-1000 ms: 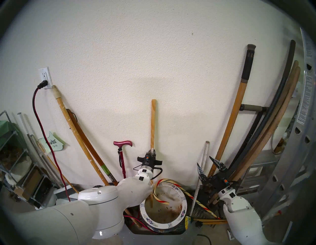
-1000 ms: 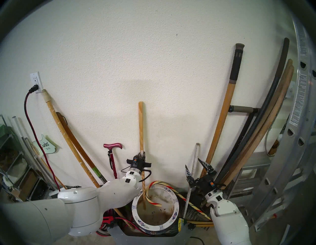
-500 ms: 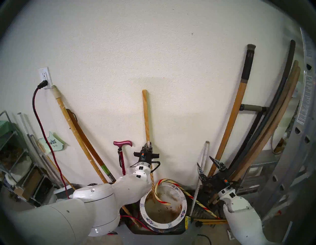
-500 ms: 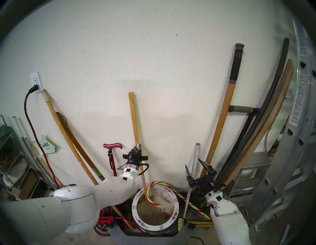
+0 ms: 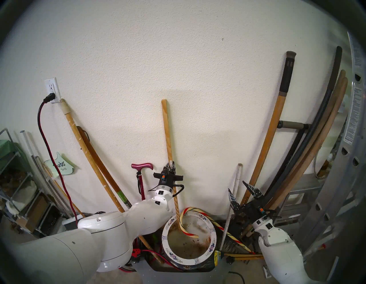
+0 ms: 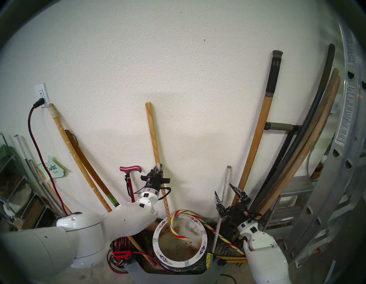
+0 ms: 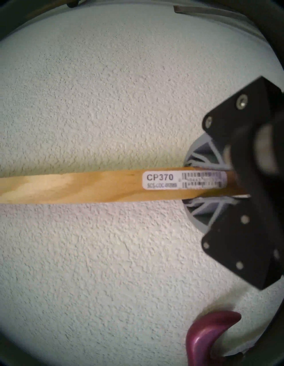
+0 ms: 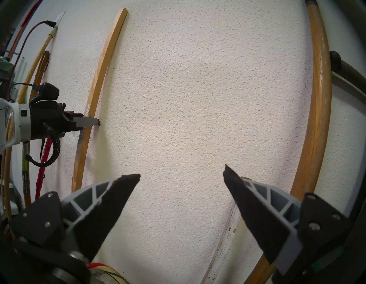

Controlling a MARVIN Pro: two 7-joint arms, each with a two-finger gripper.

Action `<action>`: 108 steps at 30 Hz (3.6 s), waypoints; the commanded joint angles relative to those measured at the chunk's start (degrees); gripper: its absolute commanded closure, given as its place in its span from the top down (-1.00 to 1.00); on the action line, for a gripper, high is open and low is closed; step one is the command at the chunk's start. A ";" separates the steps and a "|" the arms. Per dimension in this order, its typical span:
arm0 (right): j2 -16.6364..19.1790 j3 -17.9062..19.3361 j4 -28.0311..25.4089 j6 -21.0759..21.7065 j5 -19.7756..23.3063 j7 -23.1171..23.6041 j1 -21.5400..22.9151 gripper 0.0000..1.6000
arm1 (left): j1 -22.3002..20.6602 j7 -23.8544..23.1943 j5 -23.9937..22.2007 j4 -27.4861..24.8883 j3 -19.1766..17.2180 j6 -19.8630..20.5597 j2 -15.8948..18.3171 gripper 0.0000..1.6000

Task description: Take wooden sticks or brooms out of the pot

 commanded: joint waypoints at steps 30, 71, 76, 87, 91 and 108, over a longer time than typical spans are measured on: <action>0.07 -0.05 -0.03 -0.07 0.20 0.06 0.05 1.00 | 4.05 4.25 6.13 -14.45 -3.78 -2.36 17.02 -1.00; 0.10 -0.10 -0.01 -0.17 0.48 0.08 0.05 1.00 | -1.31 13.70 20.36 -42.16 -17.97 -2.36 40.11 -1.00; 0.11 -0.11 0.00 -0.17 0.48 0.09 0.05 1.00 | -0.57 14.50 21.91 -46.38 -19.12 -2.36 42.48 -1.00; 0.16 -0.15 -0.01 -0.16 0.45 0.12 0.06 1.00 | 5.10 17.63 24.37 -56.53 -19.56 -2.03 49.21 -1.00; 0.19 -0.17 -0.01 -0.16 0.43 0.13 0.06 1.00 | 8.45 19.57 24.36 -60.19 -19.04 -1.21 51.76 -1.00; 0.34 -0.27 -0.09 0.01 -0.07 0.07 0.07 1.00 | 19.20 35.16 19.50 -76.25 -14.04 12.64 58.71 -1.00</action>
